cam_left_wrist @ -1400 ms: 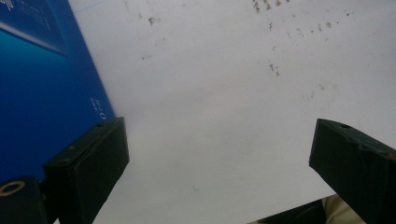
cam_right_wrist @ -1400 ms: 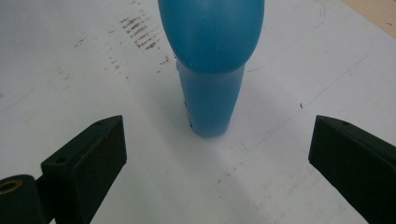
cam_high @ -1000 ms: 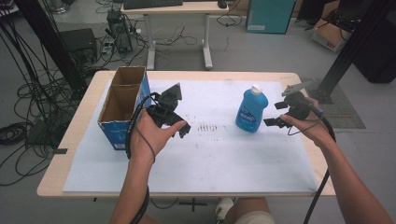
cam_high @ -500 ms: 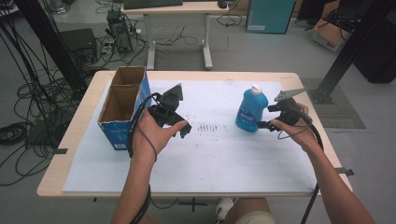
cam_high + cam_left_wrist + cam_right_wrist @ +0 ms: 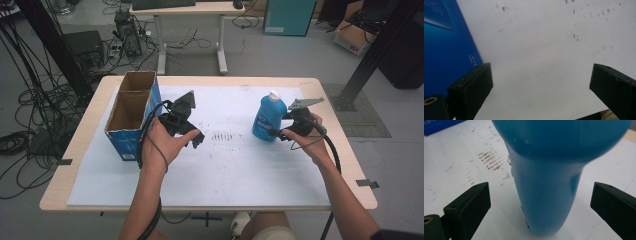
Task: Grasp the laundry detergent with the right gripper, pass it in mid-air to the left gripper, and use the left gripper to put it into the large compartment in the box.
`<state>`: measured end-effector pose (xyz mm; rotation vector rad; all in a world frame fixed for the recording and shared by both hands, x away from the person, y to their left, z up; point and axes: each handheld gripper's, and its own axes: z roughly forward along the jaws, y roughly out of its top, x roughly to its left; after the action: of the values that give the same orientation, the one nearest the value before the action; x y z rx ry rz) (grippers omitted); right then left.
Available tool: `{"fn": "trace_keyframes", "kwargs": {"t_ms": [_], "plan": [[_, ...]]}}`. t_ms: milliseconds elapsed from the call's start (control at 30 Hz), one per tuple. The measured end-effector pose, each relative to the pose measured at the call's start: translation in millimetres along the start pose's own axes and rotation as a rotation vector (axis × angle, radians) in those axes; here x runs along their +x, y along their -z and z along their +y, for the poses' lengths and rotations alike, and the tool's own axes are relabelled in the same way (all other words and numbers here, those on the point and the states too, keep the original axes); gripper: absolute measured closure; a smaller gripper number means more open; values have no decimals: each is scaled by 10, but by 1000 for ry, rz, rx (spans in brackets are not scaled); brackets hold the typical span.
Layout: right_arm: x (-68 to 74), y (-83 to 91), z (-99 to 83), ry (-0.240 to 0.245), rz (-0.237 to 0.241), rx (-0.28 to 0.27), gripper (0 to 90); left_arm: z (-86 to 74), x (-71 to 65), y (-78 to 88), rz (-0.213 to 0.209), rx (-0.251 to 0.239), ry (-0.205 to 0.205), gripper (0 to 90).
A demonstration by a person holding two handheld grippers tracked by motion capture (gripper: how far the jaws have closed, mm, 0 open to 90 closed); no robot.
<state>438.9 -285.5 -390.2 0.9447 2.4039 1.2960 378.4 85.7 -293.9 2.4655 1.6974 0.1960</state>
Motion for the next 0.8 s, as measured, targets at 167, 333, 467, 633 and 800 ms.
{"fn": "trace_keyframes", "kwargs": {"t_ms": [167,333,467,633,800], "plan": [[9,-57,-35,-9,-1,-21,25,6,12,-13,-1,3,-4,52],[26,-85,-31,7,-7,-39,23,13,14,-11,0,0,-4,52],[35,-103,-32,11,-10,-51,23,14,15,-12,-1,3,-4,52],[60,-126,-66,23,-27,-74,23,6,7,-26,-4,0,-3,52],[73,-152,-93,9,-24,-98,22,7,9,-33,-4,3,-5,52]]}}
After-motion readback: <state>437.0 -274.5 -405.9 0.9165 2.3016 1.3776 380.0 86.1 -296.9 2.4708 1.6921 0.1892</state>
